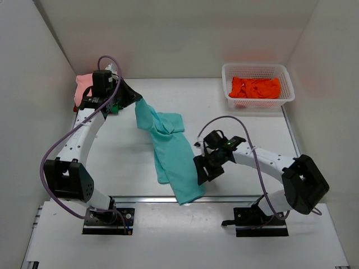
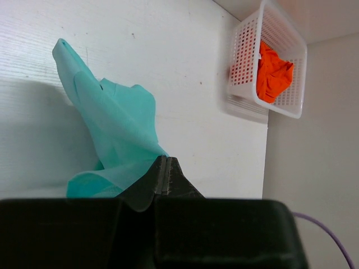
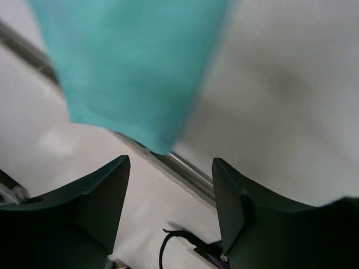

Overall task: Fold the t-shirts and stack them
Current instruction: Flatten out the tshirt

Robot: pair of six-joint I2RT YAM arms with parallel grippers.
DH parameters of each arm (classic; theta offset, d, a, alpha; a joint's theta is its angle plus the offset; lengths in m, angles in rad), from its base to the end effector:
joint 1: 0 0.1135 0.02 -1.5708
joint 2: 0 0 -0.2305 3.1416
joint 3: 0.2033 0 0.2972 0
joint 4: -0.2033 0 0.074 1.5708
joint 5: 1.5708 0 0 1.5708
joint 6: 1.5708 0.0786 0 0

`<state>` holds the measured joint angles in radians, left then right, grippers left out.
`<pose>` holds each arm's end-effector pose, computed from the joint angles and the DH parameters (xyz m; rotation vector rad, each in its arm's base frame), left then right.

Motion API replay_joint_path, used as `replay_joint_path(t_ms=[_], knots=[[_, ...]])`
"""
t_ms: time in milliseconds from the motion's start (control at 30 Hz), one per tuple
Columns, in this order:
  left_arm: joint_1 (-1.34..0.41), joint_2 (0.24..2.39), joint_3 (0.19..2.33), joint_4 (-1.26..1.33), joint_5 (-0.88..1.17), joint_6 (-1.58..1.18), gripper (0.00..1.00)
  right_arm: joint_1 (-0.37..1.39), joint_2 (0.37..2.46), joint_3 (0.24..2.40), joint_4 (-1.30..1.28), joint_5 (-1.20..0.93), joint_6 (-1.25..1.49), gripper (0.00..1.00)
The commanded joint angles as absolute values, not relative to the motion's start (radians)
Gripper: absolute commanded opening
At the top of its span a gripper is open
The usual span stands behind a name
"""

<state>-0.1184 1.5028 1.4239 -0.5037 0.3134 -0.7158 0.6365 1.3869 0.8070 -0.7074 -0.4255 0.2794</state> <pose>0.4176 -0.0741 0.2985 -0.4745 2.1855 -0.8082 0.2179 0.2014 0.0910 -0.6198 2.9169 0.7656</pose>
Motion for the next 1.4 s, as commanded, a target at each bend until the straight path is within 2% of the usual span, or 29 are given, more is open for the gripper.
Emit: replay_joint_path(t_ms=[0,367,533,700,733,767,800,900,1100,1200,1367], knots=[[-0.103,1.445,1.39,-0.528,0.299,-0.716,0.0,0.806,1.431,0.89,-0.666,-0.413,0.229,0.54],[-0.089,1.445,1.388,-0.537,0.278,-0.738,0.0,1.02,1.673,1.106,-0.586,-0.296,0.117,0.53],[-0.083,1.433,1.364,-0.551,0.279,-0.738,0.0,1.074,1.762,1.117,-0.561,-0.298,0.114,0.49],[-0.075,1.422,1.353,-0.537,0.284,-0.742,0.0,1.126,1.83,1.097,-0.572,-0.213,0.094,0.5],[-0.075,1.422,1.351,-0.54,0.284,-0.742,0.0,1.13,1.847,1.1,-0.593,-0.184,0.095,0.32],[-0.071,1.425,1.344,-0.534,0.287,-0.745,0.0,1.131,1.85,1.104,-0.606,-0.178,0.095,0.03],[-0.071,1.422,1.345,-0.534,0.284,-0.747,0.0,1.123,1.848,1.115,-0.632,-0.166,0.091,0.0],[-0.071,1.427,1.367,-0.538,0.284,-0.741,0.0,1.083,1.767,1.161,-0.717,-0.144,0.086,0.0],[-0.051,1.468,1.526,-0.486,0.307,-0.71,0.0,0.761,1.54,1.429,-0.891,-0.166,0.049,0.0],[0.029,1.531,1.733,-0.451,0.35,-0.736,0.0,0.525,1.509,1.616,-0.929,-0.161,-0.032,0.0],[0.127,1.591,1.972,-0.394,0.471,-0.851,0.0,0.351,1.514,1.841,-0.847,-0.089,-0.032,0.0]])
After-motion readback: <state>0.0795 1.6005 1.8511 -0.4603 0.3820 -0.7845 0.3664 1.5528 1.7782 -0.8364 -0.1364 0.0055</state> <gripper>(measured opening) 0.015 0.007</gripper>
